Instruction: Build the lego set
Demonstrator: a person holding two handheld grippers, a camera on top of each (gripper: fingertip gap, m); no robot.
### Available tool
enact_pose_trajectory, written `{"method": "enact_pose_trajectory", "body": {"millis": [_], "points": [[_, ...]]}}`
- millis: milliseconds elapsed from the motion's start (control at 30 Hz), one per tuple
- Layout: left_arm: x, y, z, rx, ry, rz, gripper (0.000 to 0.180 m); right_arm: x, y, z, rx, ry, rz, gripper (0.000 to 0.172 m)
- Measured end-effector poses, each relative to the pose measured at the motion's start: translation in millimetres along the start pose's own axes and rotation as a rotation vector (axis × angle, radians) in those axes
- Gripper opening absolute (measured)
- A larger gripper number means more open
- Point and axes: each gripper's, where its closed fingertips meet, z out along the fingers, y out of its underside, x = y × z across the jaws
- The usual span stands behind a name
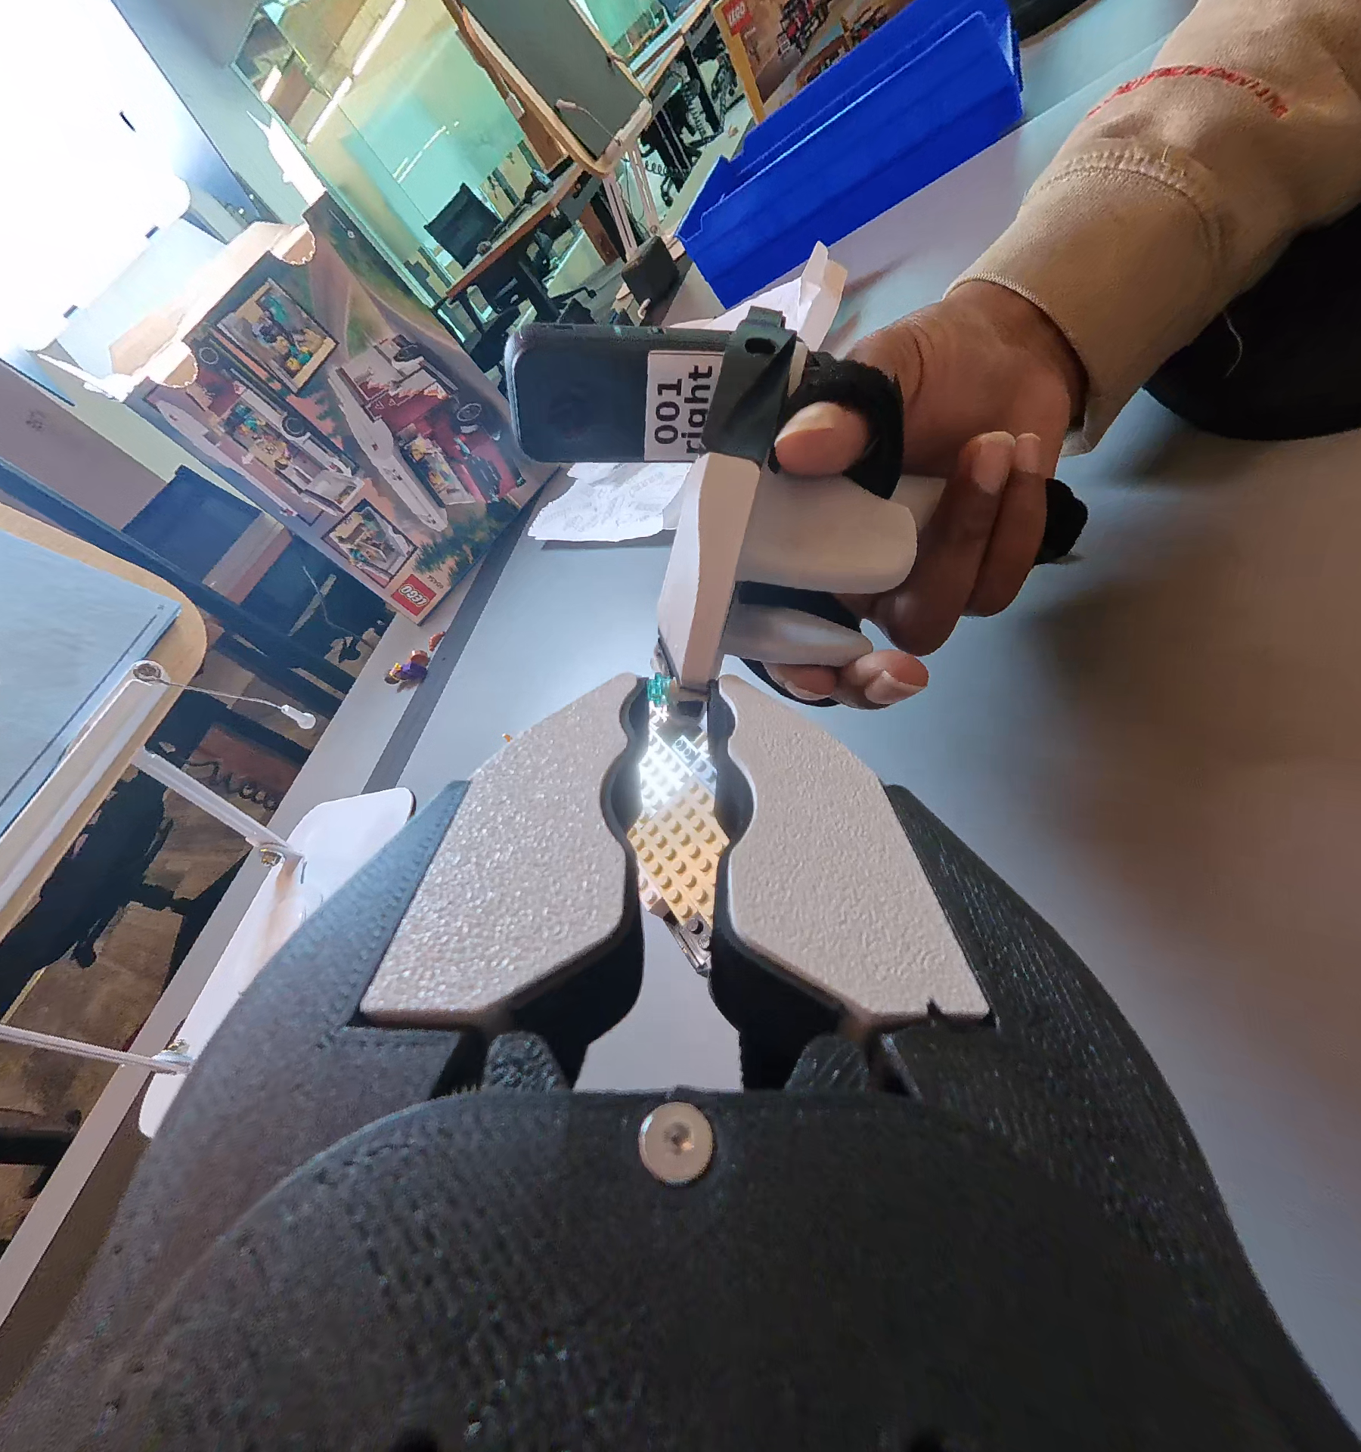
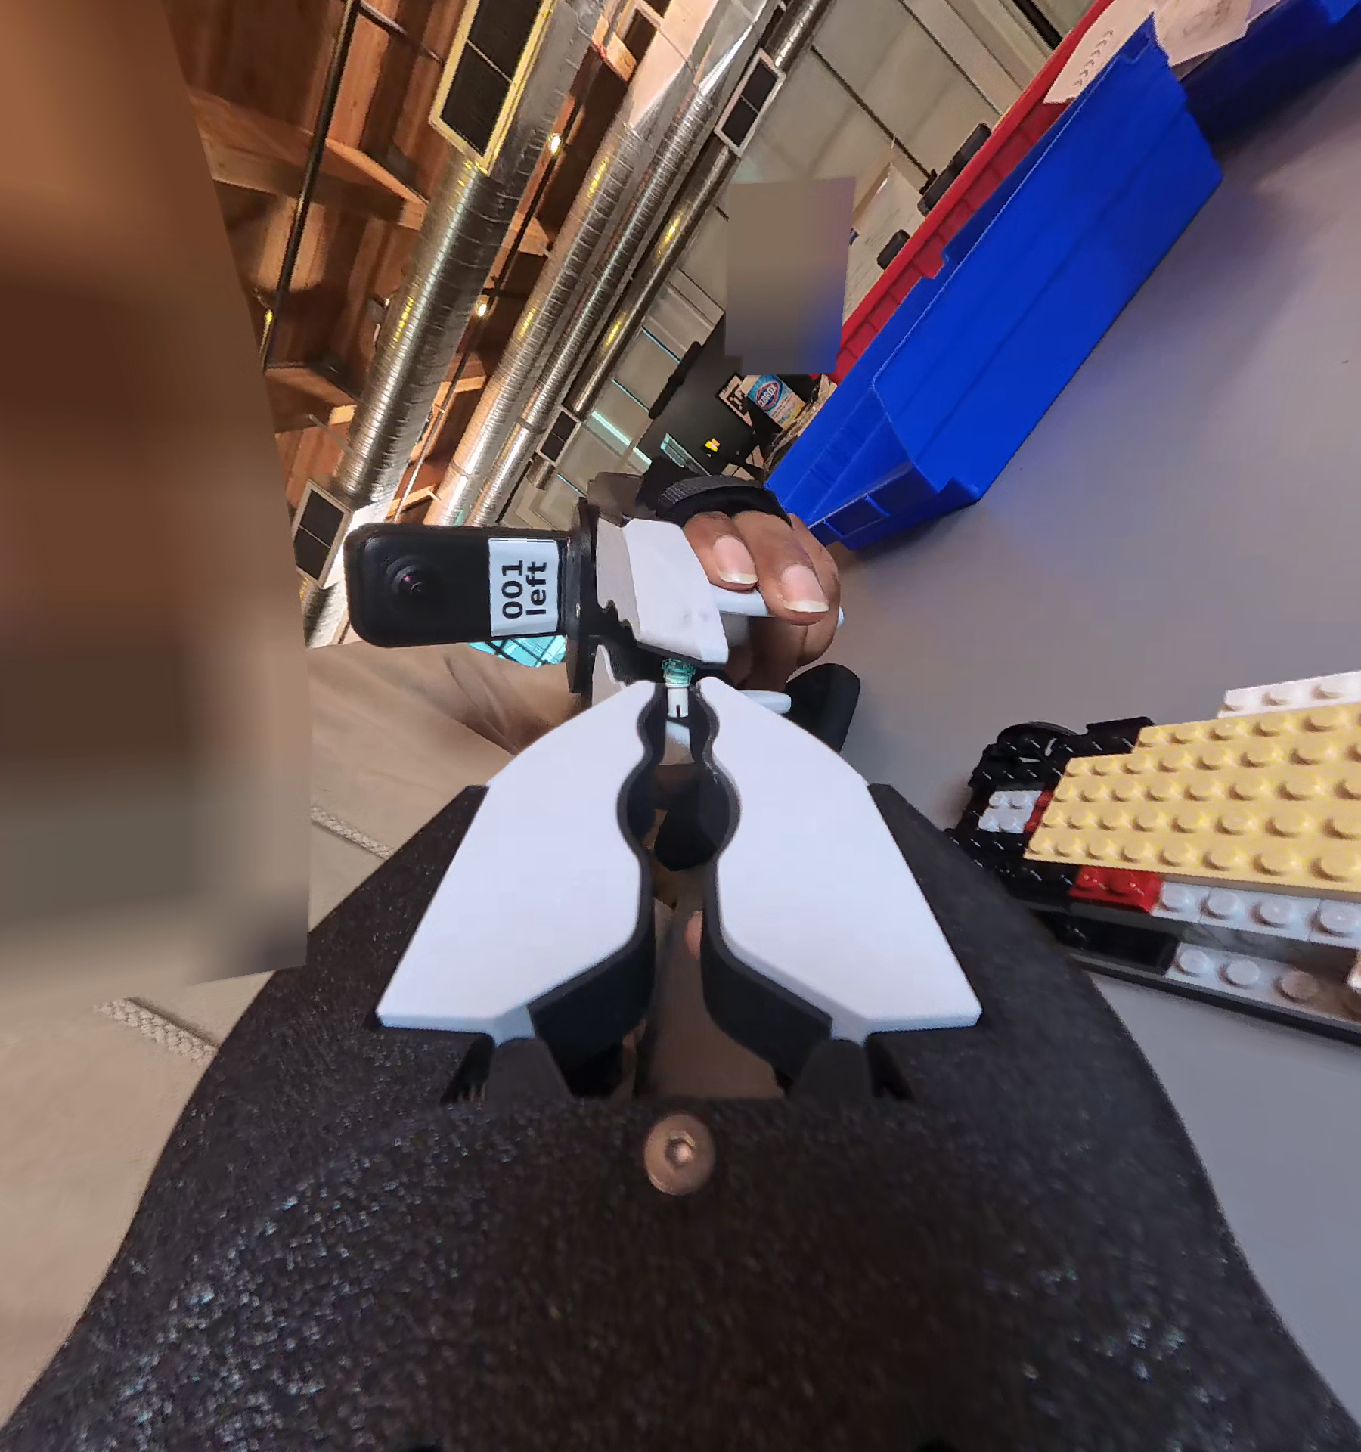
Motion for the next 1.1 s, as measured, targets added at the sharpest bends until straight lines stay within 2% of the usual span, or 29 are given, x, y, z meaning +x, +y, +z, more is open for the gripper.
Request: {"method": "enact_pose_trajectory", "body": {"millis": [367, 533, 900, 1100], "points": [[-5.5, -3.4, -1.4, 0.021, -0.057, 0.031, 0.015, -3.2, -6.3, 0.8, 0.096, -0.091, 0.141, 0.004], [-10.9, -0.6, -0.2, 0.009, -0.070, -0.014, 0.014, 0.5, -11.9, 0.3, 0.166, -0.082, 0.174, 0.005], [-10.7, 12.8, 7.1, -0.081, -0.085, 0.008, 0.013, 13.6, -12.8, -4.2, 0.216, -0.036, 0.234, 0.005], [-11.5, 11.5, 6.4, -0.064, -0.061, -0.008, 0.013, 12.0, -13.9, -3.7, 0.189, -0.041, 0.217, 0.005]]}}
